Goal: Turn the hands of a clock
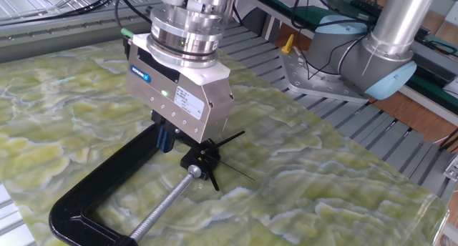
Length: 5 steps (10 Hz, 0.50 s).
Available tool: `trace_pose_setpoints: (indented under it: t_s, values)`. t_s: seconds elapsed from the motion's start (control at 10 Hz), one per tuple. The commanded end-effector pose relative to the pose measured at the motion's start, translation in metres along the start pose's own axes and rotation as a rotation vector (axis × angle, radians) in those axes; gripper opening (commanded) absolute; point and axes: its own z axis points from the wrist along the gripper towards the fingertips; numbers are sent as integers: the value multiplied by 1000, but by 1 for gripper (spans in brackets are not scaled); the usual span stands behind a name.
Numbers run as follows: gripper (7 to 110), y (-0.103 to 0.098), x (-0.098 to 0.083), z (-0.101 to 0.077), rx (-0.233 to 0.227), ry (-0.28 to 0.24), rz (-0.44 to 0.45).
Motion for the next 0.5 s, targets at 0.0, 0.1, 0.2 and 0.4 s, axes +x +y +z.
trace_pose_setpoints:
  t_s: [0.0, 0.1, 0.2, 0.4]
  values:
    - [7, 4, -1, -2, -24, 2, 8]
    - [7, 4, 0, -2, -27, 4, 8]
    - [7, 6, 0, -3, -32, 5, 7]
    - [7, 6, 1, -3, -35, 11, 9]
